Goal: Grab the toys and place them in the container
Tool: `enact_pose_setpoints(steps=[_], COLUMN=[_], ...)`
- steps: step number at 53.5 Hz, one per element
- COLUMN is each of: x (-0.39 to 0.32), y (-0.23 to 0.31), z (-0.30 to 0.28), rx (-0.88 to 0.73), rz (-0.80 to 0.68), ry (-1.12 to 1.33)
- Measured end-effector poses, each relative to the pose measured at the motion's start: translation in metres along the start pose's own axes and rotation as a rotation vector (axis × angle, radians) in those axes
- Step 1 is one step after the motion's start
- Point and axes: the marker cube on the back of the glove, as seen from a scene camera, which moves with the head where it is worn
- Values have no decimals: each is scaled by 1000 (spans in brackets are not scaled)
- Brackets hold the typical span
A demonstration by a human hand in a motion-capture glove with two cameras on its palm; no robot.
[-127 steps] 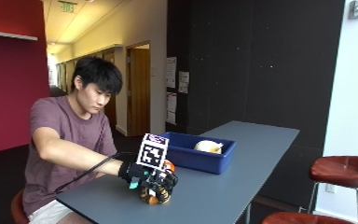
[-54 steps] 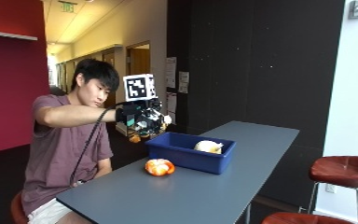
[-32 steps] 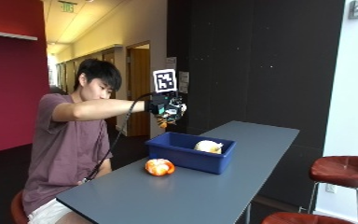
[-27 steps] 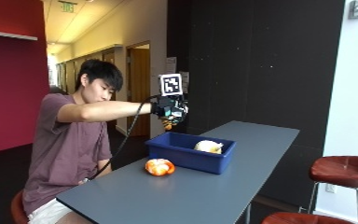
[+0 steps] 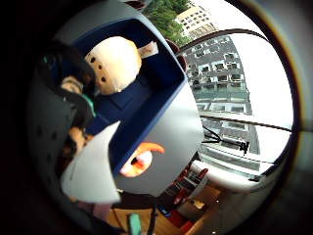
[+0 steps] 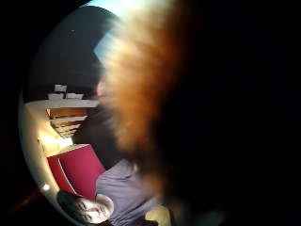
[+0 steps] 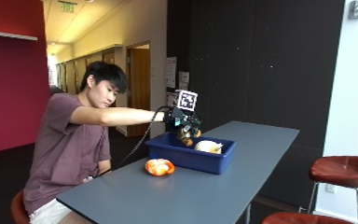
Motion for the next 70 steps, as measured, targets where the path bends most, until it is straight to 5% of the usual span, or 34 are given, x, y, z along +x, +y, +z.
enact_pose_setpoints(steps=[5, 30, 36, 41, 53, 70], x=[-4, 74, 101, 113, 156, 143], y=[1, 67, 79, 103, 146, 139], z=[2, -34, -29, -15, 52, 160], rx=[-74, 97, 73, 51, -49, -171], rz=[-6, 61, 360, 230, 211, 23], ry=[-35, -51, -42, -25, 36, -274])
